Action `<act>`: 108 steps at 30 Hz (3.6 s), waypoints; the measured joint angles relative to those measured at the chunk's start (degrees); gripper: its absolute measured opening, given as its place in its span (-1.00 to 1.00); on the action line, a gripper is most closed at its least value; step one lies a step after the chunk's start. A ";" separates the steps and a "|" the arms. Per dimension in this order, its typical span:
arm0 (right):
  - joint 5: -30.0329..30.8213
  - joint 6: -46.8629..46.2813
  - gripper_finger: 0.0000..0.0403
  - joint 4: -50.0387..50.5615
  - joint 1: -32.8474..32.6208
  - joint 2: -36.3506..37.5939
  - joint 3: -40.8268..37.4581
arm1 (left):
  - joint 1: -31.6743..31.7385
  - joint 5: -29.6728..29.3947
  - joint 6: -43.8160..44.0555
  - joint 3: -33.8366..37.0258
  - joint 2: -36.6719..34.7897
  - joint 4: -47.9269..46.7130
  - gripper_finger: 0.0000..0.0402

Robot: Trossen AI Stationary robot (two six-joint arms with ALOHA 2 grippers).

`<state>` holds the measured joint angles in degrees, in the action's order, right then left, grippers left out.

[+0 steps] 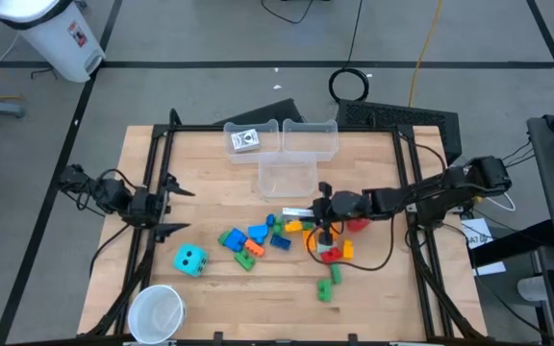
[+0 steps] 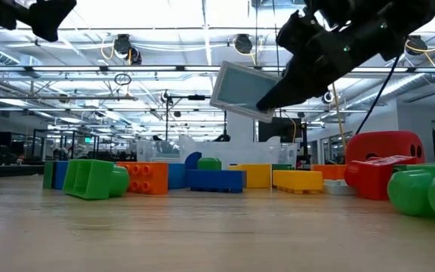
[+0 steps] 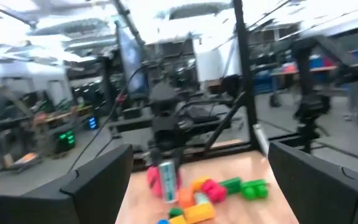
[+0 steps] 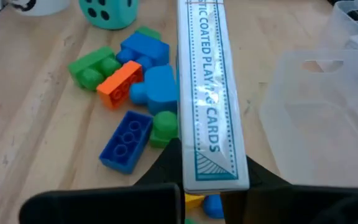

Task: Pick & Place Toys
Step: Put the green deck of cards into the top left transparent bin

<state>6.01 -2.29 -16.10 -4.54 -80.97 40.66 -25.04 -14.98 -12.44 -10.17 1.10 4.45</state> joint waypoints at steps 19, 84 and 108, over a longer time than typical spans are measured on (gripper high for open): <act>-10.63 3.38 -0.87 -3.22 4.96 -0.02 0.05 | 4.30 -10.57 16.29 8.30 17.20 27.29 0.89; 5.73 2.10 -0.12 0.50 5.53 10.32 0.09 | 49.11 4.97 26.83 -30.73 63.89 4.38 -0.67; 5.71 2.87 -0.21 0.15 5.55 9.99 0.09 | 67.31 19.86 43.00 -30.07 92.01 19.47 -0.65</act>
<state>11.72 0.58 -15.94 1.02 -70.98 40.75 42.28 4.88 30.57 -40.24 93.11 23.92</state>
